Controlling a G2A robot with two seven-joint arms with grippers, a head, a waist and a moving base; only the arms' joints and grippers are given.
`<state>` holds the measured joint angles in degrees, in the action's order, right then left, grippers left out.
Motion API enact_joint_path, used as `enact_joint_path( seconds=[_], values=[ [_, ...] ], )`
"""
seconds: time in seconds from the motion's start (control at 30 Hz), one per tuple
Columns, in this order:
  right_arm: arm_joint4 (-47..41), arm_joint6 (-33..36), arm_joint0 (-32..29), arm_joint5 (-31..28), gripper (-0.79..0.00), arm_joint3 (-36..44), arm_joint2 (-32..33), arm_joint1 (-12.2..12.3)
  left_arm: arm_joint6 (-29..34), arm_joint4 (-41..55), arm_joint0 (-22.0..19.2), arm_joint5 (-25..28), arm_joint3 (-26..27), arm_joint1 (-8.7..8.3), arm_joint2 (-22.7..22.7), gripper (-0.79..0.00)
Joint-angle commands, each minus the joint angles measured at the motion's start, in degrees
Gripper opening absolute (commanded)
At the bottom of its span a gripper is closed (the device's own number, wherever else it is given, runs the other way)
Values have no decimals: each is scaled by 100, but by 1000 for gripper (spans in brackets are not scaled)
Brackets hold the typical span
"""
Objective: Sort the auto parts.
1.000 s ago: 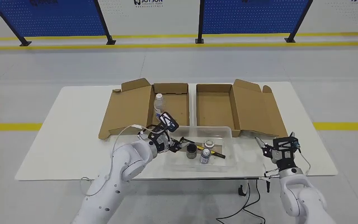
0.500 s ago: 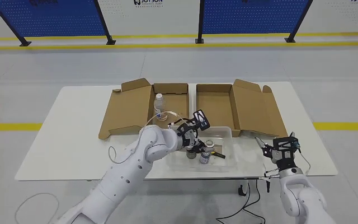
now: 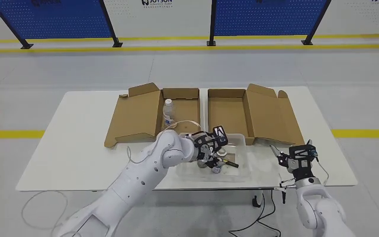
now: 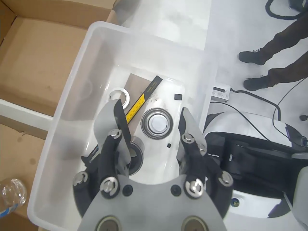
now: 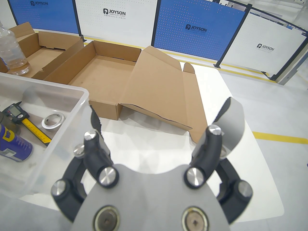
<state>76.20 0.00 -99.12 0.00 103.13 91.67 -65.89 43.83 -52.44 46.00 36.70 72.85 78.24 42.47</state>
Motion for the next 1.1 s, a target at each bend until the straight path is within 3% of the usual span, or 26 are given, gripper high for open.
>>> enact_joint_path(
  seconds=[0.0,0.5,0.7,0.8,1.07],
  values=[
    [0,0,0,0,0,0,0,0,11,-6,-28,10,-23,24,-86,-376],
    [0,0,0,0,0,0,0,0,136,29,-289,18,-383,163,-422,-394],
    [0,0,0,0,0,0,0,0,379,190,-399,121,-443,194,-489,-345],
    [0,0,0,0,0,0,0,0,501,198,-451,102,-465,207,-525,-391],
    [0,0,0,0,0,0,0,0,668,149,-572,94,-563,259,-668,-406]
  ],
)
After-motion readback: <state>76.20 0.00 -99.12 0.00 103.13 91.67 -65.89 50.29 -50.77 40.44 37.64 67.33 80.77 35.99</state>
